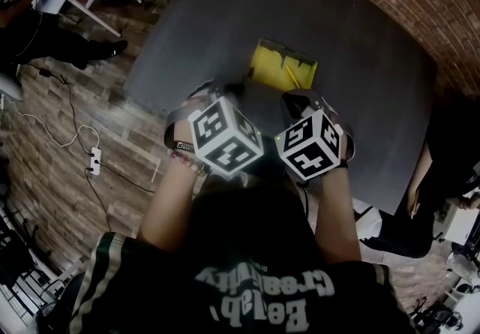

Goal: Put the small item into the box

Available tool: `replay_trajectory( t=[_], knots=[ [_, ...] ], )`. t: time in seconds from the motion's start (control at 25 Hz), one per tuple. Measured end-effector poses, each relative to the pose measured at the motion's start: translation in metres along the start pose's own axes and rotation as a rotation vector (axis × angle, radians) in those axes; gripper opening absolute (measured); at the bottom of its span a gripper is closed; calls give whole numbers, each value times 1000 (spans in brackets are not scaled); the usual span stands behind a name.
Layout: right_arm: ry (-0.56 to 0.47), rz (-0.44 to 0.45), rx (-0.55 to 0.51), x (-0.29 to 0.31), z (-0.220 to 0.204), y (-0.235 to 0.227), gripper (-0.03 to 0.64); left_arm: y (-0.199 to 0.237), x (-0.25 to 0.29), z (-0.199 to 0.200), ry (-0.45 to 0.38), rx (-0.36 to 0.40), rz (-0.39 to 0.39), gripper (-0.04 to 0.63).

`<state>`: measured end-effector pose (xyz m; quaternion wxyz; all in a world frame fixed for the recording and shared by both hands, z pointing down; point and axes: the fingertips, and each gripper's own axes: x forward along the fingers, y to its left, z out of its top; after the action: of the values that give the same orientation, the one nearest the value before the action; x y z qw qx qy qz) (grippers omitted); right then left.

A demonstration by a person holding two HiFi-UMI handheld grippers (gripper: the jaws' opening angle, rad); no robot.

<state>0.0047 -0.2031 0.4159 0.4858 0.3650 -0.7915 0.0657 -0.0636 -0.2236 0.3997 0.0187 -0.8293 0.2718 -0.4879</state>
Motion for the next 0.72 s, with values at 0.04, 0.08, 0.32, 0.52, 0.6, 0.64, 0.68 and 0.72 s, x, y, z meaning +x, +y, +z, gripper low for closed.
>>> replay_trajectory(
  t=[0.04,0.08,0.32,0.52,0.6,0.64,0.68,0.72],
  knots=[
    [-4,-3,0,-3,1,2,6,-1,-3,-1,-2,2,2,3],
    [-8,-7,-1,-7,2,4,6,-3,-6,-1,-3,4,4,3],
    [-18,-28,-17,-20,8,17,6,-10,-21,-9,-15,14,5,3],
    [-24,-35,-34,-31,7,24,6,-16,-32,-5,-24,21,14,3],
    [-26,-34,-40,-35,2,26,6,-20,-34,-5,-24,17,21,3],
    [-26,-33,-42,-37,-1,27,6,-22,-35,-4,-23,15,25,3],
    [-27,-32,-43,-39,-3,28,6,-25,-36,-4,-21,13,28,3],
    [-29,-31,-44,-42,-5,28,6,-27,-38,-3,-20,12,30,3]
  ],
)
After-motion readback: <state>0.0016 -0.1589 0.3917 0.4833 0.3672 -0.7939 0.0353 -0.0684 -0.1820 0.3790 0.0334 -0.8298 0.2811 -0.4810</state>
